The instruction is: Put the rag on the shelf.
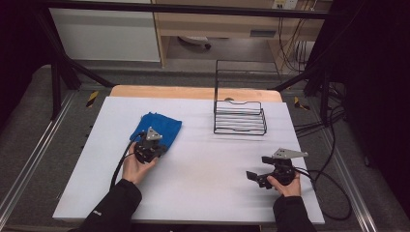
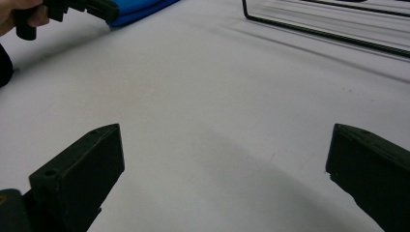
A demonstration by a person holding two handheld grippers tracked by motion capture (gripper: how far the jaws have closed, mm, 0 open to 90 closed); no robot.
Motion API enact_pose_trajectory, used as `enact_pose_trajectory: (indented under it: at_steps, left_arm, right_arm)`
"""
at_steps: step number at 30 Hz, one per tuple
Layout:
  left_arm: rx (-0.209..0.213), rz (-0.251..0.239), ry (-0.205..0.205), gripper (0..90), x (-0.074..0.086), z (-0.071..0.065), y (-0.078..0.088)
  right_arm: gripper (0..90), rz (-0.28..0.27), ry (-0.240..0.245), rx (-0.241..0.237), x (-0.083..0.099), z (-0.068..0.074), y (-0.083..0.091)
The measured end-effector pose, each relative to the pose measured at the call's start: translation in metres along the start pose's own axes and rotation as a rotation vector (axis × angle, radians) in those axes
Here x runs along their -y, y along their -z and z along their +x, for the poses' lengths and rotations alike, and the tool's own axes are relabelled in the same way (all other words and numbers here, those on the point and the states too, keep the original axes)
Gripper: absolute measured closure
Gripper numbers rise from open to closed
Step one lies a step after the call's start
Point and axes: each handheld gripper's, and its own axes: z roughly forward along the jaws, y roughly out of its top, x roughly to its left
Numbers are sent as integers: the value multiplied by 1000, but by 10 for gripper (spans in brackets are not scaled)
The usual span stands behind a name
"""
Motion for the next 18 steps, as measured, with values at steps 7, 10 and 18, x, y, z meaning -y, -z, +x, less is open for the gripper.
enact_pose_trajectory:
  at_steps: [7, 10, 18]
  left_arm:
    - [73, -4, 9, 865, -2, -10, 18]
    - [107, 8, 17, 865, 0, -19, 23]
    - [191, 12, 26, 862, 0, -52, 22]
  right_arm:
    - [8, 1, 0, -2, 0, 0, 1]
    - [8, 1, 0, -4, 0, 0, 1]
    - [9, 2, -3, -5, 0, 0, 1]
